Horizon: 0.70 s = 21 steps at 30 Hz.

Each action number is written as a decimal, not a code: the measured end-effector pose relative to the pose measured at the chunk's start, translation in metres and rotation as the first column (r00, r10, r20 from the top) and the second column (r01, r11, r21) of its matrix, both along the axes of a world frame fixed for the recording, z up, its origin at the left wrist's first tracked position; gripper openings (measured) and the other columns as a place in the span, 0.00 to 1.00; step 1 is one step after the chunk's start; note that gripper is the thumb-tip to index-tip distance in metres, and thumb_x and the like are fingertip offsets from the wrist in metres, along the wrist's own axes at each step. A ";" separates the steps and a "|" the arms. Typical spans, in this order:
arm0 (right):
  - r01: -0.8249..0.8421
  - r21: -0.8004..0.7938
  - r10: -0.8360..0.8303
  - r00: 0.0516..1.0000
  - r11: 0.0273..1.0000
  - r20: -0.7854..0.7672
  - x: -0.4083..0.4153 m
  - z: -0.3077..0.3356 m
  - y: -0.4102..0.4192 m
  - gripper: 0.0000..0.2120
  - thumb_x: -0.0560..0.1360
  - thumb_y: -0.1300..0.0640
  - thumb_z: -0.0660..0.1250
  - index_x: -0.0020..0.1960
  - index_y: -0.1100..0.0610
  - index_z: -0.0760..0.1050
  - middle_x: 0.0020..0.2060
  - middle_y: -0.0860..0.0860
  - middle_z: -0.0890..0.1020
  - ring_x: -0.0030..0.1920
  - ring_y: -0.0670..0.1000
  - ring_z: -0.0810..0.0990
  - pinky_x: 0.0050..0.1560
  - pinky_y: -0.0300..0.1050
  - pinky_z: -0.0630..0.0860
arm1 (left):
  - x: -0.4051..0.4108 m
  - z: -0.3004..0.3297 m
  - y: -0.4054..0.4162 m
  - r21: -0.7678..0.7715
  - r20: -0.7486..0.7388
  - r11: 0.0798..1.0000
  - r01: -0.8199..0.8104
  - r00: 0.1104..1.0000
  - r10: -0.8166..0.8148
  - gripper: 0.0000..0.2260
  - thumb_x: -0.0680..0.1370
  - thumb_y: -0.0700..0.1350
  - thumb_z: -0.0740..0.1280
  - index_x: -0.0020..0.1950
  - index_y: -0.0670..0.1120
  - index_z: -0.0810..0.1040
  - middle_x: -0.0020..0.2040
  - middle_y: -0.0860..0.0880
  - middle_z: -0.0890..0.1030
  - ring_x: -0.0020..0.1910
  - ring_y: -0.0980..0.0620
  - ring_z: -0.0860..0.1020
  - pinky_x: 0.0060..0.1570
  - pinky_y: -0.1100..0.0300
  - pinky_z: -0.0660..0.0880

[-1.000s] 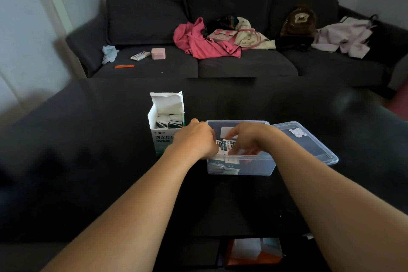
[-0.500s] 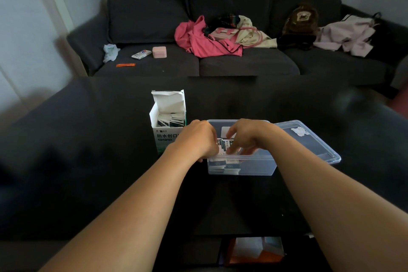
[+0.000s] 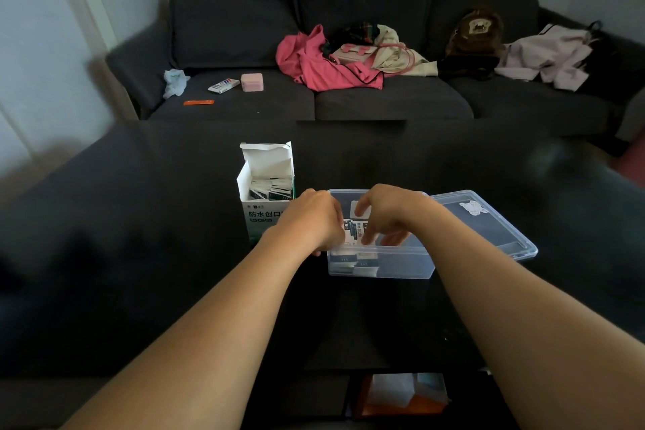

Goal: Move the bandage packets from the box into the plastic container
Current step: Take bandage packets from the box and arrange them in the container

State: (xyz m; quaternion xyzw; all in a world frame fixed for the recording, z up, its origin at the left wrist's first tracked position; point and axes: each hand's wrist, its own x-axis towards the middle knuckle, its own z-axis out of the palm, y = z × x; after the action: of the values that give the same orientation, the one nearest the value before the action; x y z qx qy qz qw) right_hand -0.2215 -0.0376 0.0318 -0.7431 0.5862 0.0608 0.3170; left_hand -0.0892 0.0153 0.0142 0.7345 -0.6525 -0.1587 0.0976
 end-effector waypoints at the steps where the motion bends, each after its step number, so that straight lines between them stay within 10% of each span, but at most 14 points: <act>1: -0.011 -0.003 0.011 1.000 1.000 -0.011 0.001 -0.002 0.000 0.25 0.75 0.61 0.74 0.70 0.56 0.73 0.58 0.58 0.80 0.52 0.56 0.84 0.57 0.51 0.82 | 0.000 0.000 0.000 -0.002 0.004 1.000 0.001 1.000 -0.001 0.13 0.75 0.39 0.72 0.57 0.52 0.84 0.66 0.47 0.71 0.36 0.48 0.84 0.38 0.56 0.84; 14: -0.040 0.002 0.040 0.998 0.999 -0.042 0.006 0.000 0.003 0.23 0.76 0.57 0.73 0.70 0.55 0.74 0.57 0.56 0.80 0.53 0.55 0.84 0.55 0.48 0.82 | 0.005 0.003 0.004 -0.077 0.033 0.995 0.060 0.998 -0.057 0.09 0.77 0.45 0.71 0.57 0.51 0.84 0.59 0.48 0.73 0.31 0.49 0.81 0.36 0.56 0.82; 21: 0.027 -0.294 0.050 0.966 0.956 0.252 0.012 0.035 0.000 0.13 0.76 0.59 0.73 0.61 0.54 0.81 0.50 0.54 0.84 0.43 0.50 0.85 0.44 0.43 0.82 | 0.036 0.029 0.018 -0.545 -0.296 0.838 -0.022 0.941 -0.167 0.04 0.77 0.44 0.72 0.50 0.52 0.84 0.42 0.55 0.83 0.42 0.59 0.81 0.42 0.65 0.76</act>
State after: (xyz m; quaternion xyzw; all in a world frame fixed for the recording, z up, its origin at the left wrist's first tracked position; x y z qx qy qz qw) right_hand -0.2094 -0.0374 0.0671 -0.7870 0.5382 -0.1222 0.2757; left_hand -0.0532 0.0336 0.0437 0.6139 -0.6724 -0.0929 0.4029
